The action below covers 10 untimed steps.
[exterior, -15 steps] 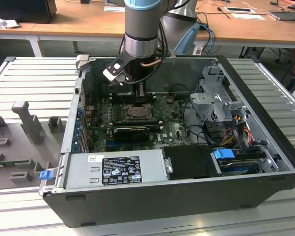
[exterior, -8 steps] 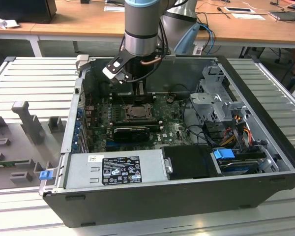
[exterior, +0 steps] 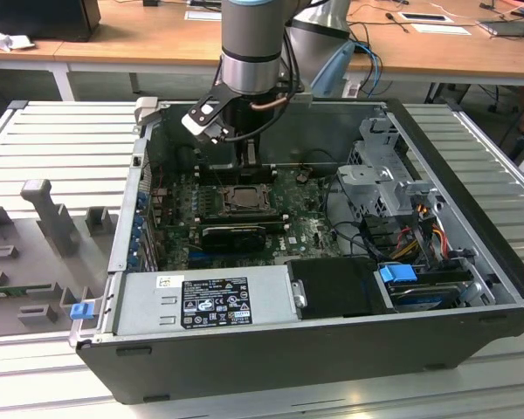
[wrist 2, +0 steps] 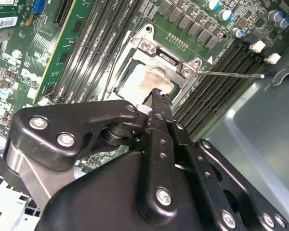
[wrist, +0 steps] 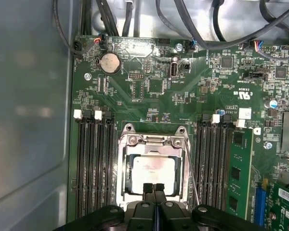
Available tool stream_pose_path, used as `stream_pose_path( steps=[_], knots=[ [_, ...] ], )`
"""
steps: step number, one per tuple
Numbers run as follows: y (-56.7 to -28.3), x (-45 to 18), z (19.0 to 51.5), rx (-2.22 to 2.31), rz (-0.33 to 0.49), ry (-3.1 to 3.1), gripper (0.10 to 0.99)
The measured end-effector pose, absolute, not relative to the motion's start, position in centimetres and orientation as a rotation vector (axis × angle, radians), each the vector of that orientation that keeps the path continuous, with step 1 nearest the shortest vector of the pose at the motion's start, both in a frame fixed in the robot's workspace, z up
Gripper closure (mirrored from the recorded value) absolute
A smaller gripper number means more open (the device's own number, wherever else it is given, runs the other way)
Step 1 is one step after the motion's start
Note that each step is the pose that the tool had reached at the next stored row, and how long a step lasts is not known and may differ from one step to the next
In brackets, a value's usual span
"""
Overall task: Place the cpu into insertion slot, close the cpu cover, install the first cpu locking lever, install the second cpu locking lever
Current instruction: 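Install the first cpu locking lever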
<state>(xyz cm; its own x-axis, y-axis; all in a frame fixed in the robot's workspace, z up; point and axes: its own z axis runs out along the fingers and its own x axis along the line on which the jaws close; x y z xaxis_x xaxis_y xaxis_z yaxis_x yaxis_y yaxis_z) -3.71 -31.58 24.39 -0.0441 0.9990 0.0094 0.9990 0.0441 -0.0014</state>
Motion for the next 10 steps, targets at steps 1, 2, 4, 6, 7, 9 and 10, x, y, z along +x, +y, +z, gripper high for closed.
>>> stream_pose_path(
  steps=[1,2,4,6,7,9,10],
  knots=[
    [-31.6,-3.7,24.5,-2.167,-0.008,-2.264,0.980],
    [-31.6,-3.7,24.6,-2.167,-0.008,-2.264,0.980],
    [-31.6,-3.7,24.8,-2.167,-0.008,-2.264,0.980],
    [-31.6,-3.7,25.1,-2.167,-0.008,-2.265,0.980],
    [-31.6,-3.7,25.3,-2.167,-0.008,-2.265,0.980],
    [-31.6,-3.7,25.9,-2.167,-0.008,-2.265,0.980],
    [-31.6,-3.7,26.1,-2.167,-0.008,-2.265,0.980]
  ],
)
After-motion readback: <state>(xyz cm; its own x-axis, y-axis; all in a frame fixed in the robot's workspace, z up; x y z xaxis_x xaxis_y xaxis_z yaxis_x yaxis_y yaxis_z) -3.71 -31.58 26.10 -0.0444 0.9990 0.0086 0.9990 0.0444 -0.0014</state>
